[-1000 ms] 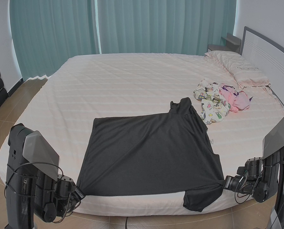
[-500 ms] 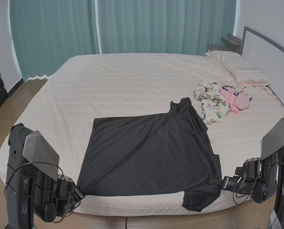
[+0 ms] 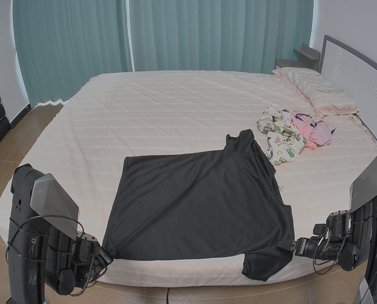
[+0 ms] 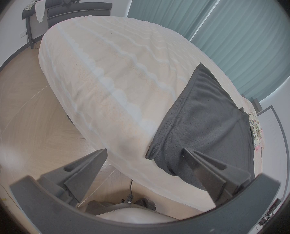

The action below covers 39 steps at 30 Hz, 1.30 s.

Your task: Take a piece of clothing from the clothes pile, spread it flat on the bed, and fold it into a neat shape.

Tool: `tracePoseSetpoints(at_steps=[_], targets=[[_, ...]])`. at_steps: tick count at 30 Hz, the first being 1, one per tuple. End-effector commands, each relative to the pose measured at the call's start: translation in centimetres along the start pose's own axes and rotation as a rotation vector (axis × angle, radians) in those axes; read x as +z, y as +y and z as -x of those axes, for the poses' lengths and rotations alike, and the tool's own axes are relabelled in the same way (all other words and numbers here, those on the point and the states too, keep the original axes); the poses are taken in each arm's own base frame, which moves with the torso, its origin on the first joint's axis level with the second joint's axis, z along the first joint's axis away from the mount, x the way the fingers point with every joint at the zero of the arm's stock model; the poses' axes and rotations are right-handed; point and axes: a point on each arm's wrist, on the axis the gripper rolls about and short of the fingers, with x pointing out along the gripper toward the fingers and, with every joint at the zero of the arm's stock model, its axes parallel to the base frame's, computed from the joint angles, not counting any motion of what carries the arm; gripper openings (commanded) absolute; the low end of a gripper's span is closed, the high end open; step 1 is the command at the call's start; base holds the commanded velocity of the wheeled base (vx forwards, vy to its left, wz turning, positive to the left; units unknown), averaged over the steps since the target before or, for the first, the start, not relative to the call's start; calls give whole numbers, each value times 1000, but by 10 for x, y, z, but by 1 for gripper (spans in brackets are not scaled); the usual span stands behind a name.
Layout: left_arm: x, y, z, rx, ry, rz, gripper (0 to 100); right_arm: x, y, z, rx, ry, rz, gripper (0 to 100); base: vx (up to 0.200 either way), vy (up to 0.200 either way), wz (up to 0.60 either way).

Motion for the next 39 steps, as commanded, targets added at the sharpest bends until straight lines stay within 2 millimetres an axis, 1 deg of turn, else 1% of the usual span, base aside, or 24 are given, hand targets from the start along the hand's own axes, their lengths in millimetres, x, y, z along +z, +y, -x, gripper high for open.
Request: tracePoseSetpoints(at_steps=[1,4,12,17,23,38,39], targets=[[1,-2,-1,-15,-13,6,100,-12,-2,8,35,74,77,100,0,0,0],[1,-2,-1,-14,-12,6,100,-16,-2,6,34,95,97,100,0,0,0],[4,-5,-2,-31,-27,16,100,-16,-4,1,34,98,101,100,0,0,0],[10,-7,0,-51,-36,40,100,-18,-4,0,39,111,91,100,0,0,0],[12,-9,-2,-94,1,46,100,-16,-4,-2,46,100,89,100,0,0,0],[11,-18,-9,-132,-16,-17,100,-17,-2,-3,51,103,97,100,0,0,0],[10,-19,-9,-135,-15,-22,0,-17,-2,-3,51,103,97,100,0,0,0]])
